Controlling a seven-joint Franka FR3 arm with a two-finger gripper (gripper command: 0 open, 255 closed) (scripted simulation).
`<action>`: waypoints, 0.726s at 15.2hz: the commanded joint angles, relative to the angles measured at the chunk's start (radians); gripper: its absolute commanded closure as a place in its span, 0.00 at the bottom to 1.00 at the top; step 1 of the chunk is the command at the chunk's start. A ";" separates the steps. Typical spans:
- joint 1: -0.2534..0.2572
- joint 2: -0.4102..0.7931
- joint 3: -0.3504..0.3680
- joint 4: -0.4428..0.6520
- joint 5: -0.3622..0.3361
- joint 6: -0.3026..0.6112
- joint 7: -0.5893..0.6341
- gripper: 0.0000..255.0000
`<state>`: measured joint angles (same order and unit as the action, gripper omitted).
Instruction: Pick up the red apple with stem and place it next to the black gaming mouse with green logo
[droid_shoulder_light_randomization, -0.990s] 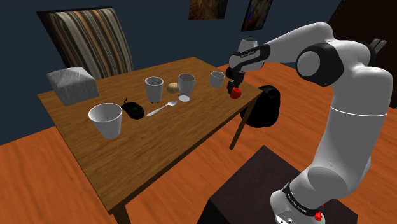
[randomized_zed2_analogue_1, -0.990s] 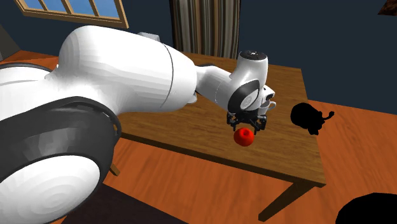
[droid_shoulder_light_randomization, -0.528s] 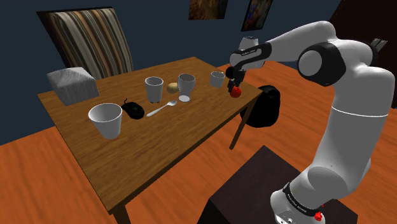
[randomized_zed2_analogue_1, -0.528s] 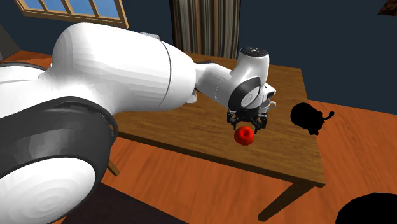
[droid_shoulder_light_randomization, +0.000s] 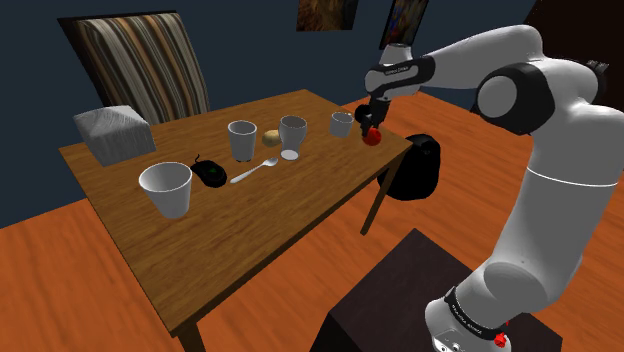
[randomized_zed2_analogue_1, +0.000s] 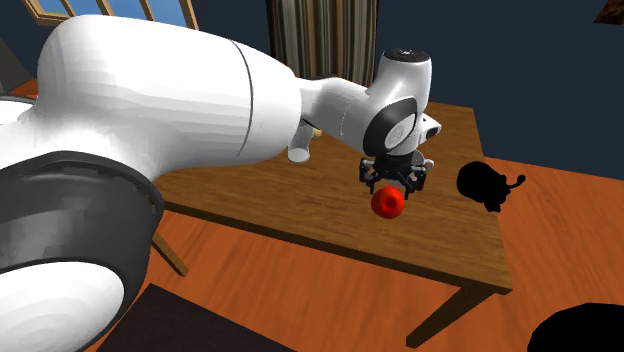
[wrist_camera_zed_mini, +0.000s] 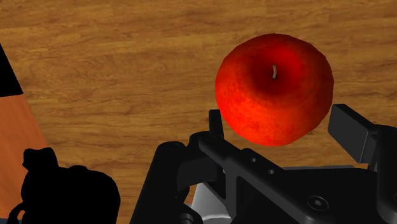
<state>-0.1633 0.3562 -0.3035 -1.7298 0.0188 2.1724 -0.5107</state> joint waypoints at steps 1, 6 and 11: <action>0.002 -0.011 -0.001 0.014 -0.003 -0.025 0.001 1.00; 0.003 -0.032 -0.004 0.054 -0.009 -0.084 0.001 1.00; 0.004 -0.047 -0.006 0.100 -0.014 -0.146 0.000 1.00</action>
<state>-0.1591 0.3095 -0.3094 -1.6465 0.0053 2.0442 -0.5096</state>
